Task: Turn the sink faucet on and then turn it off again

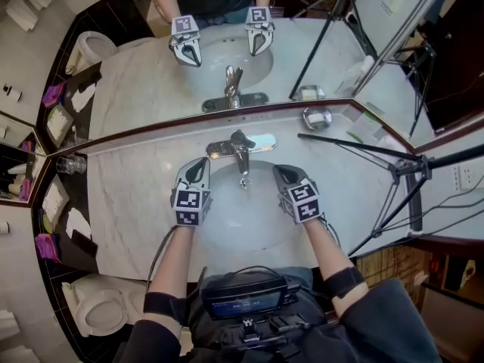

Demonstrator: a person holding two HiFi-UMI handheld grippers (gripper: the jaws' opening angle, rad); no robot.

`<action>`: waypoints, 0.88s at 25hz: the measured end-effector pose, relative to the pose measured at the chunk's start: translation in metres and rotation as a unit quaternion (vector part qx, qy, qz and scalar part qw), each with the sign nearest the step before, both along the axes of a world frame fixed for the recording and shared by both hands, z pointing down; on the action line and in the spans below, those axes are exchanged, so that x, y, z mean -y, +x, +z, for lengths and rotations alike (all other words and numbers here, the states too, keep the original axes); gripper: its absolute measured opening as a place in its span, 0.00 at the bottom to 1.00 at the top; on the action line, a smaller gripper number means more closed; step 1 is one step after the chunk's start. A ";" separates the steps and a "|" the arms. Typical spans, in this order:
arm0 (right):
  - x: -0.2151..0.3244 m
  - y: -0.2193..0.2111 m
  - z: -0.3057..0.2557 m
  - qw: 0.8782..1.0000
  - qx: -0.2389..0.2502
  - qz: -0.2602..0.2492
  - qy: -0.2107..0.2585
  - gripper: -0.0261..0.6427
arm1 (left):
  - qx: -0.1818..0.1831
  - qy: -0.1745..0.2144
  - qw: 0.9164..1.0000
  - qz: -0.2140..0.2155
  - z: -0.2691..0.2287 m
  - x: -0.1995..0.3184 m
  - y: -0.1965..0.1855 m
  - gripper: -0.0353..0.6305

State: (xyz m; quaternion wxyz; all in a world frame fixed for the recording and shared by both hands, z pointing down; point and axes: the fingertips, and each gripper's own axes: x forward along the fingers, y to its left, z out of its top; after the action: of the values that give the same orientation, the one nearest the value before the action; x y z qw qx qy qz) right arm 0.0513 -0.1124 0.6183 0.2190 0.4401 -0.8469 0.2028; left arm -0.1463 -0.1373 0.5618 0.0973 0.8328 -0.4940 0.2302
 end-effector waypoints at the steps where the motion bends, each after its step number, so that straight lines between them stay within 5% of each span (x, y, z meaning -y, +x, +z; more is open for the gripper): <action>1: -0.001 -0.001 -0.001 1.000 0.000 0.000 -0.001 0.07 | -0.012 -0.003 1.000 -0.017 0.001 -0.003 -0.009 0.06; 12: -0.004 -0.003 -0.008 1.000 -0.004 -0.004 0.005 0.07 | -0.084 -0.017 0.990 -0.116 0.003 -0.053 -0.065 0.06; 22: -0.009 -0.007 -0.010 1.000 -0.004 -0.009 0.005 0.07 | -0.091 -0.008 0.985 -0.144 0.004 -0.064 -0.084 0.06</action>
State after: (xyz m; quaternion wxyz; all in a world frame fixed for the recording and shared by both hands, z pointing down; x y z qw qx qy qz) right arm 0.0446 -0.1036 0.6081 0.2217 0.4343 -0.8510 0.1950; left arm -0.2303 -0.0735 0.5655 0.1811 0.7693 -0.5963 0.1409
